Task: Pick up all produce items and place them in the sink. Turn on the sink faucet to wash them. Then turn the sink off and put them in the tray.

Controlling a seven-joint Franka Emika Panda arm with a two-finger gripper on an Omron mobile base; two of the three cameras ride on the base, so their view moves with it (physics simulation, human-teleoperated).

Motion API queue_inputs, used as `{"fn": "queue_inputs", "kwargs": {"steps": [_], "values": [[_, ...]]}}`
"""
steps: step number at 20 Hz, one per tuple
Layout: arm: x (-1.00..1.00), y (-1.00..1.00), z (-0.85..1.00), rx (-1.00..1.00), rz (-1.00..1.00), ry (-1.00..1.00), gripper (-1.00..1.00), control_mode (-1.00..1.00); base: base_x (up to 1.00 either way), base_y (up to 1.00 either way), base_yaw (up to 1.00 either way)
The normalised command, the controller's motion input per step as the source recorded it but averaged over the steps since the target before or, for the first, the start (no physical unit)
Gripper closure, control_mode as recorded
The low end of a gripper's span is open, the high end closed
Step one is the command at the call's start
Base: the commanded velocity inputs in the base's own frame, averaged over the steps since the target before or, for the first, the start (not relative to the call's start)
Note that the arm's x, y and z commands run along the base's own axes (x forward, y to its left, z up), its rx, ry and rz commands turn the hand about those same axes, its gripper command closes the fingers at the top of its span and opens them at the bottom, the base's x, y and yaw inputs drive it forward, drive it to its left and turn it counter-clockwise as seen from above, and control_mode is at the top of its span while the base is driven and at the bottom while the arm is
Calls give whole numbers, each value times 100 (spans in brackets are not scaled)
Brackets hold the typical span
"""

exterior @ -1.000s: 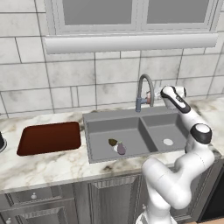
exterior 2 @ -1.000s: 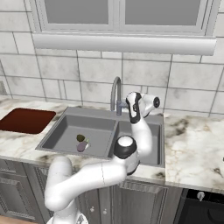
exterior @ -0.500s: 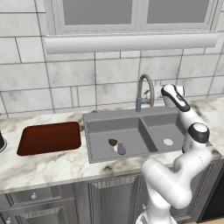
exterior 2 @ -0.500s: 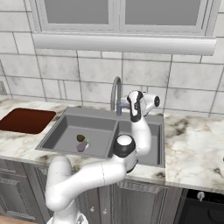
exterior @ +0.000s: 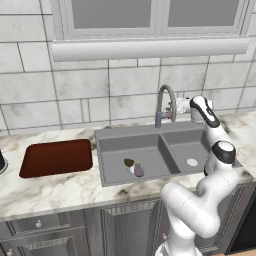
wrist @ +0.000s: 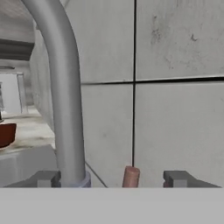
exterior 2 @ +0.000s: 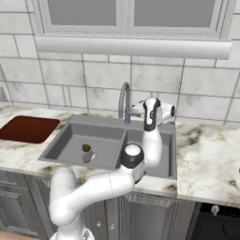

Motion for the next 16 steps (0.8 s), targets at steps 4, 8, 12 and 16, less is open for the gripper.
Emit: {"fn": "queue_inputs", "kwargs": {"steps": [4,8,12,16], "values": [[5,-30,1,1,13,-4,-100,-100,0,0,0],[0,-29,9,0,11,-3,-100,-100,0,0,0],[0,-27,17,0,9,-6,-100,-100,0,0,0],[0,-26,27,0,8,-11,-100,-100,0,0,0]]}}
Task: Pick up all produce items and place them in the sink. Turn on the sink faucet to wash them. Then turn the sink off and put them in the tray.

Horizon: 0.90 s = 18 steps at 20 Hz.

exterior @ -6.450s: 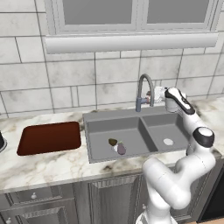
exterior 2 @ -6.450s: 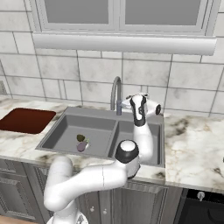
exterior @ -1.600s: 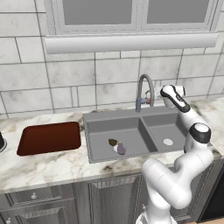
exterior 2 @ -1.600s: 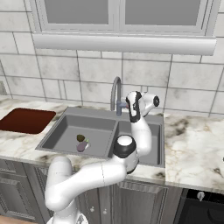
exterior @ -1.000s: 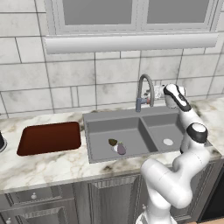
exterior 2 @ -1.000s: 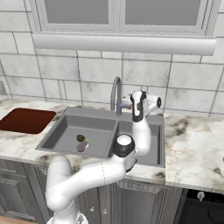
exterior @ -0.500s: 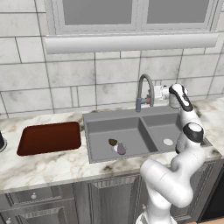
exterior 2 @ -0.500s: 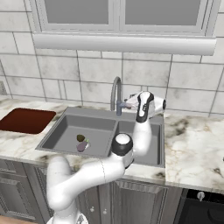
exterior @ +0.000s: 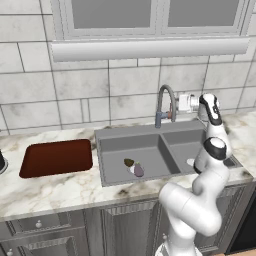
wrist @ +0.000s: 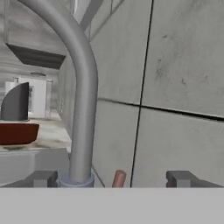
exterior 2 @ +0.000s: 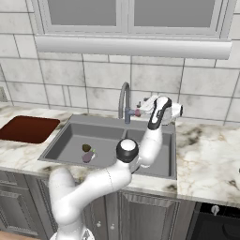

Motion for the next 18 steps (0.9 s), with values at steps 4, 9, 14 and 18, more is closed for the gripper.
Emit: {"fn": "queue_inputs", "kwargs": {"steps": [4,9,14,18], "values": [[-26,-18,28,0,4,-15,-100,-100,0,0,0],[-68,6,33,0,-1,-24,-100,-100,0,0,0],[-80,39,48,-2,-6,-29,-100,-100,0,0,0],[-82,48,52,-5,-11,-31,-100,-100,0,0,0]]}}
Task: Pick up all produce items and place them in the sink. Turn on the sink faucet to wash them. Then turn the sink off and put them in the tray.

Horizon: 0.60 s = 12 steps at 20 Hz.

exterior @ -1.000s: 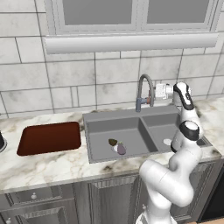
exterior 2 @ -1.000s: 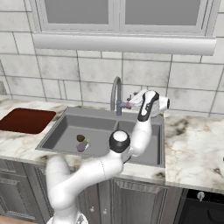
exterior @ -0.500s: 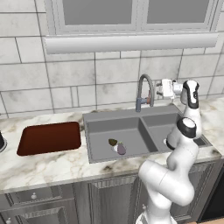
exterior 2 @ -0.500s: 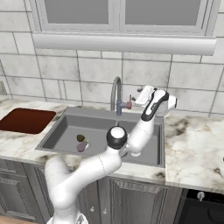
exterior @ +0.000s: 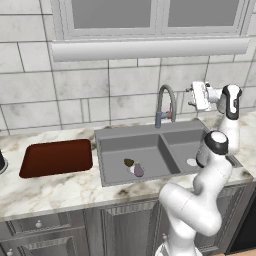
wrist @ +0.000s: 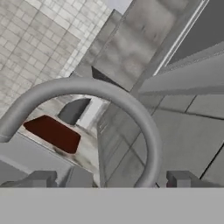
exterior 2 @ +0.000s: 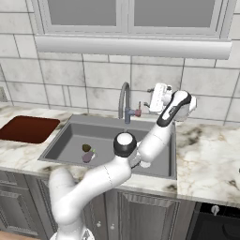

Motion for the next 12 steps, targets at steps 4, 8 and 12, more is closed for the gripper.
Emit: {"fn": "queue_inputs", "kwargs": {"steps": [4,8,12], "values": [[-93,60,45,-5,-17,-31,-100,-100,0,0,0],[-99,61,31,-5,-21,-29,-100,-100,0,0,0],[-100,60,20,-5,-23,-26,-100,-100,0,0,0]]}}
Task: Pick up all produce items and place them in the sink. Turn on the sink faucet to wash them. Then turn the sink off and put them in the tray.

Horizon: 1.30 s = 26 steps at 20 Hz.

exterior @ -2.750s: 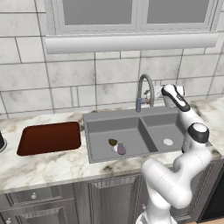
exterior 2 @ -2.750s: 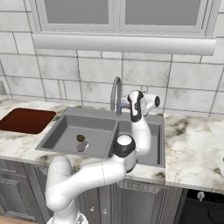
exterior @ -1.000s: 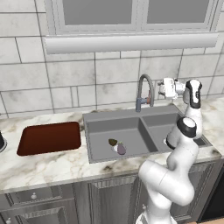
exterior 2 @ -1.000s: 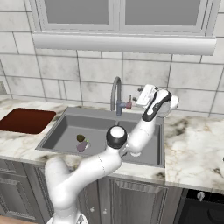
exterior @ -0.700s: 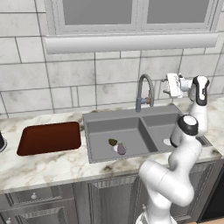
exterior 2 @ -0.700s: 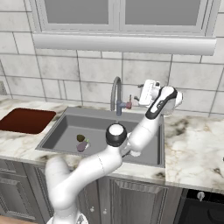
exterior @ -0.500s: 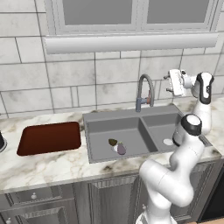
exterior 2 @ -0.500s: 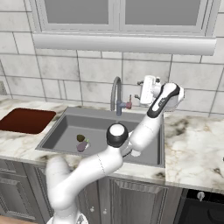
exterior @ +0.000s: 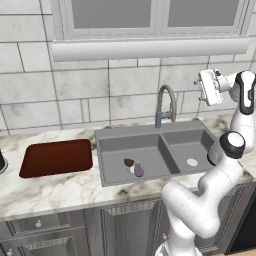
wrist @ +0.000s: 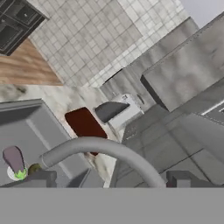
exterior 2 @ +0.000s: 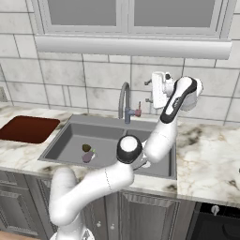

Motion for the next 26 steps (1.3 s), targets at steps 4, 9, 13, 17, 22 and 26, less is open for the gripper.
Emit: {"fn": "queue_inputs", "kwargs": {"steps": [4,9,13,17,22,26], "values": [[-100,64,2,-6,-25,-19,-100,-100,0,0,0],[-100,62,0,-4,-27,-15,-100,-100,0,0,0],[-100,61,0,-3,-29,-11,-100,-100,0,0,0],[-96,65,0,-4,-30,-8,-100,-100,0,0,0],[-76,70,0,-6,-30,-2,-100,-100,0,0,0],[-55,78,6,-6,-30,1,-100,-100,0,0,0]]}}
